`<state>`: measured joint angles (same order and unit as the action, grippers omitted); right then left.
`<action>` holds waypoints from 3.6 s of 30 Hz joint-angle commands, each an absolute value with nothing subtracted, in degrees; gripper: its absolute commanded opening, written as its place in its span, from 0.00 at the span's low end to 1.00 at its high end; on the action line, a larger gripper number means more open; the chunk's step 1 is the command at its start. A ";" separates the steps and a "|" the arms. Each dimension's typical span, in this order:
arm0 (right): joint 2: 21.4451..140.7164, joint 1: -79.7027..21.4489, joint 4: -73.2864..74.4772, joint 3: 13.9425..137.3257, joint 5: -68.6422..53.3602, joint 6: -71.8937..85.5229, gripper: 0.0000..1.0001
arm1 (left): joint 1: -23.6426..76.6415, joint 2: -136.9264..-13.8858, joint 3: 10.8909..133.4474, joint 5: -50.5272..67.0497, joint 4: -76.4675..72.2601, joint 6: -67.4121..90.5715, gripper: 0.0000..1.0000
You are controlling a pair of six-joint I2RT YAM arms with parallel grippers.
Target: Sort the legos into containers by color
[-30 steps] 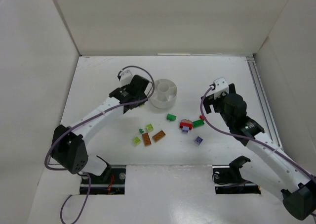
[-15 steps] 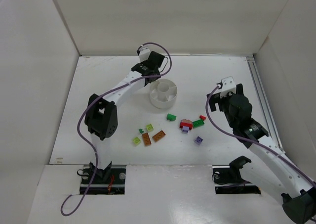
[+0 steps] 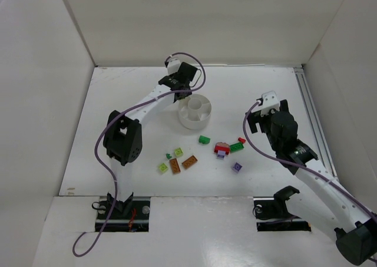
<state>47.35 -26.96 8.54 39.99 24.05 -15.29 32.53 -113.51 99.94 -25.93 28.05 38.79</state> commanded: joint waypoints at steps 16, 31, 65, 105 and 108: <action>45.27 -26.63 7.12 39.73 24.61 -15.47 1.00 | 34.28 -108.90 95.28 -20.14 26.54 38.06 0.47; 47.10 -30.30 5.80 41.82 8.45 -22.32 1.00 | 34.28 -92.21 83.25 -19.25 22.32 37.70 0.98; 105.73 -62.22 -2.03 68.55 12.73 8.17 0.86 | 33.75 -45.53 45.87 -22.06 38.14 57.48 1.00; 101.00 -60.21 4.48 75.40 20.57 -6.92 0.28 | 33.75 -38.84 40.69 -20.92 34.99 58.45 1.00; 100.28 -55.57 4.48 78.47 15.05 -11.49 0.28 | 33.75 -41.03 41.31 -21.45 33.84 58.45 1.00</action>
<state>104.31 -60.23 6.44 73.14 17.54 -3.40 33.91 -39.42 41.25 -20.78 37.15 58.63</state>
